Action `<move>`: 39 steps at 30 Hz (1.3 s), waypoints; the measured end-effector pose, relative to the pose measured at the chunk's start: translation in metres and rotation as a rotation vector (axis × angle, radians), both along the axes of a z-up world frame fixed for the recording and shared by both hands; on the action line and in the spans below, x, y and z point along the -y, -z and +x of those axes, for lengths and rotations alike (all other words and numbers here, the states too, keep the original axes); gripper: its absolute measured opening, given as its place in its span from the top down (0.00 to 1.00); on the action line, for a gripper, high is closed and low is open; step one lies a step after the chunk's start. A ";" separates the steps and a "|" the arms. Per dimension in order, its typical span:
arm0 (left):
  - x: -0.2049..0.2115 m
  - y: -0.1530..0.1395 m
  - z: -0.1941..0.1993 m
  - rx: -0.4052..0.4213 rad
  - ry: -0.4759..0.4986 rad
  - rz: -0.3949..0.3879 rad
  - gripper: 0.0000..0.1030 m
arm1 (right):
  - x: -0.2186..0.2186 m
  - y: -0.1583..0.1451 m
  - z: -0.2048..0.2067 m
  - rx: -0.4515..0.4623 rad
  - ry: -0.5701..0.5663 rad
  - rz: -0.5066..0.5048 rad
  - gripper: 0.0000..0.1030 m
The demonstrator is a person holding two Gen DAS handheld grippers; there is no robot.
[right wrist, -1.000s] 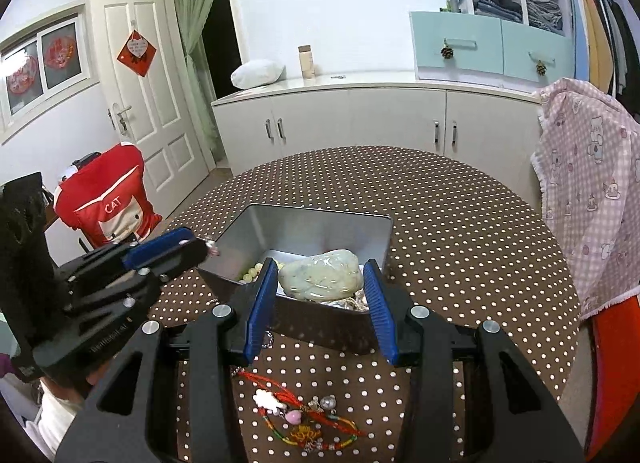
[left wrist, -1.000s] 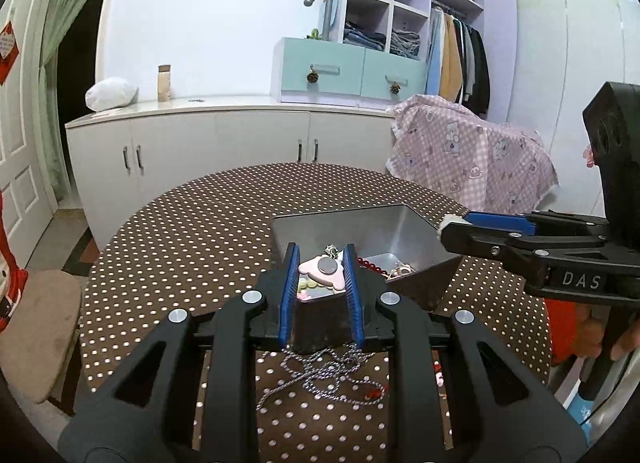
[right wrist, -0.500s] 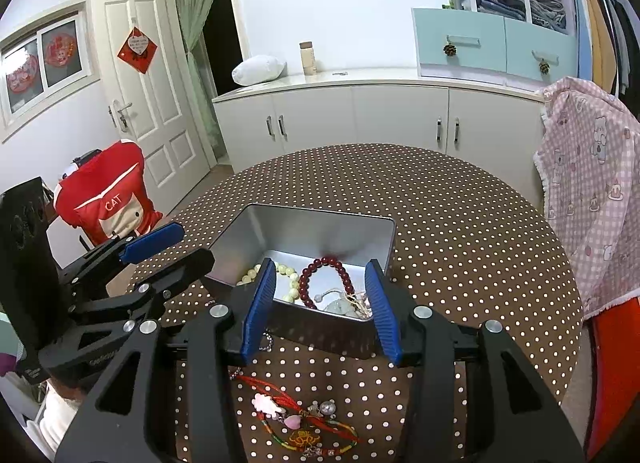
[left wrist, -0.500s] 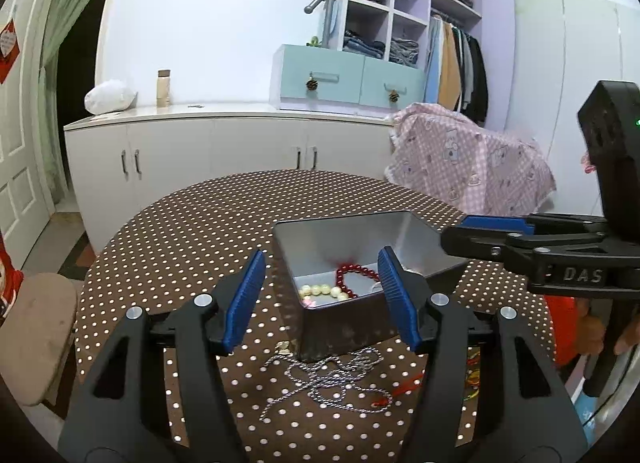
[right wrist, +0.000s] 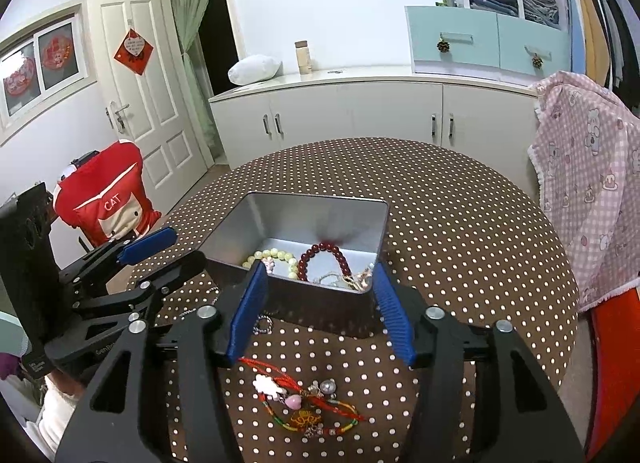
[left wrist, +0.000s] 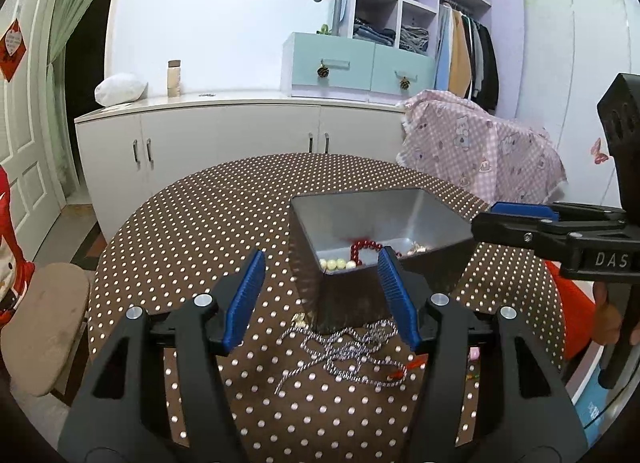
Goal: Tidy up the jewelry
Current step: 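Withdraw both grippers from the box toward the remaining jewelry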
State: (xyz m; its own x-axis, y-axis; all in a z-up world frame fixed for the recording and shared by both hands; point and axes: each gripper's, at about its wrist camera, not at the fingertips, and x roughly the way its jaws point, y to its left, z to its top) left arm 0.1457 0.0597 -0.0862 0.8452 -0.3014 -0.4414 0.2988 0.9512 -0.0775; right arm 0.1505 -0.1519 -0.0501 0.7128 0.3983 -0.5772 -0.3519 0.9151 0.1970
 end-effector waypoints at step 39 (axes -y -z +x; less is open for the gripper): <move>0.029 0.036 -0.012 -0.212 0.005 -0.008 0.20 | 0.024 0.052 -0.096 0.358 0.418 0.033 0.08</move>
